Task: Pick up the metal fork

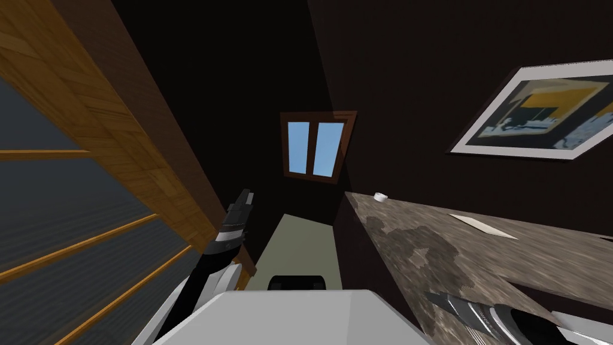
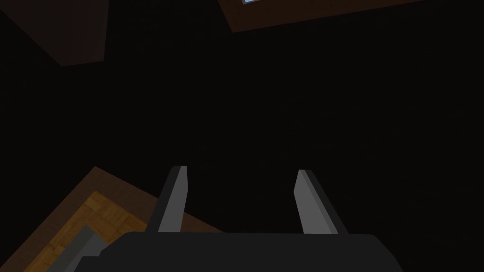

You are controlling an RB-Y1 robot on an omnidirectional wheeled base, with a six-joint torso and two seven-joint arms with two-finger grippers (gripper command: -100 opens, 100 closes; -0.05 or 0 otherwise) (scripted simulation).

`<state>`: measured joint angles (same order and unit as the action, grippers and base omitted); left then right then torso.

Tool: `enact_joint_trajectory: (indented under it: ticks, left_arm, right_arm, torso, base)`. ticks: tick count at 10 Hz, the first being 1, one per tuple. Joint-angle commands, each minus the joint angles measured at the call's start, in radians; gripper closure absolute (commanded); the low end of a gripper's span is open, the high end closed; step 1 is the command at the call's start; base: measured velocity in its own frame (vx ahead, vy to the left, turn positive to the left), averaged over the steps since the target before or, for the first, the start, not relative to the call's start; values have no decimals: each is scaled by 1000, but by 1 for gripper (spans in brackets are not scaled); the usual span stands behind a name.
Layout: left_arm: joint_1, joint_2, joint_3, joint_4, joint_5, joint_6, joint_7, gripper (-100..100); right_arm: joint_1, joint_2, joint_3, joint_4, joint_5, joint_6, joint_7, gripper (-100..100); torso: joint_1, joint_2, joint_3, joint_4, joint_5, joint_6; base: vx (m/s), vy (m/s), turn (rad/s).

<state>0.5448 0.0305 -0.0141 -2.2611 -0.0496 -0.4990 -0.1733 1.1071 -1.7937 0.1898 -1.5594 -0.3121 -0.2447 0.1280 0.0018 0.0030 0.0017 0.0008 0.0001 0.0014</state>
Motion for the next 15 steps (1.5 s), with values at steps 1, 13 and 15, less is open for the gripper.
enact_joint_trajectory:
  ticks: [1,13,15]
  left_arm:
    - [0,0,0,0,0,0,0,0]
    - [0,0,0,0,0,0,0,0]
    - [0,0,0,0,0,0,0,0]
  right_arm:
    - [-44,-4,50,17,20,3,-17,-100]
    - [-136,128,56,243,225,-144,-146,-100]
    - [-136,132,56,286,274,-145,-146,-100]
  torso:
    - [0,0,0,0,0,0]
    - [1,-2,-1,0,0,0]
    - [1,-2,-1,0,0,0]
  base:
    - [-36,9,-16]
    - [-14,22,39]
    - [-6,25,33]
